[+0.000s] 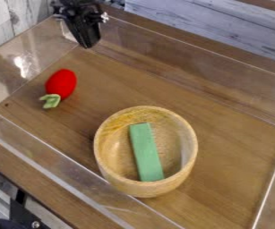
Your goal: Move the red object to the left side of the table
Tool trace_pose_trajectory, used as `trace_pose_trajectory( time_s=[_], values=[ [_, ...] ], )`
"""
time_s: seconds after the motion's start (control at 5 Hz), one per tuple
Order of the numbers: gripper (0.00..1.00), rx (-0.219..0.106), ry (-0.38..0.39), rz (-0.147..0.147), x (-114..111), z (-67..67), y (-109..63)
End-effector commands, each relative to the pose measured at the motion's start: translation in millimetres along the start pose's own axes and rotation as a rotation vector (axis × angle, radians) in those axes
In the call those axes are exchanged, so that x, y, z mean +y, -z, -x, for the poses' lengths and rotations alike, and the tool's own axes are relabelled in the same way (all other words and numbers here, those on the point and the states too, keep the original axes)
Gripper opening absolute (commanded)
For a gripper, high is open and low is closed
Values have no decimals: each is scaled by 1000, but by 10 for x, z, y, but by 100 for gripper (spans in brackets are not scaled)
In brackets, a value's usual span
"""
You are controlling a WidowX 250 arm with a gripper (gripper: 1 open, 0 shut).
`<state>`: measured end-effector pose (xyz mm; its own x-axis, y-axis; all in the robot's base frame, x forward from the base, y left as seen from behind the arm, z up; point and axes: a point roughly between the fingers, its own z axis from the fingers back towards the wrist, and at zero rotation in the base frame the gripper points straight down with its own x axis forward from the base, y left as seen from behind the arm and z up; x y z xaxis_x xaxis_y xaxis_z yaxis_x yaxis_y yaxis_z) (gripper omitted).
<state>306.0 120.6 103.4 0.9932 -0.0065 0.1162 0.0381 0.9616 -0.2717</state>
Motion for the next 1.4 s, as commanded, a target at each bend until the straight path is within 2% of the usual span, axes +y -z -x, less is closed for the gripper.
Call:
trace_pose_trajectory(
  time_s=[0.0,0.4,0.8,1.0,1.2],
  values=[
    [0,-62,-71,-46,-120,-63,-132],
    [0,-37,-24,-43,-75,-89,-80],
    [0,-25,-39,-46,46,-204,244],
    [0,-18,-54,-47,113,-241,277],
    [100,-10,-61,-46,127,-278,291]
  ],
)
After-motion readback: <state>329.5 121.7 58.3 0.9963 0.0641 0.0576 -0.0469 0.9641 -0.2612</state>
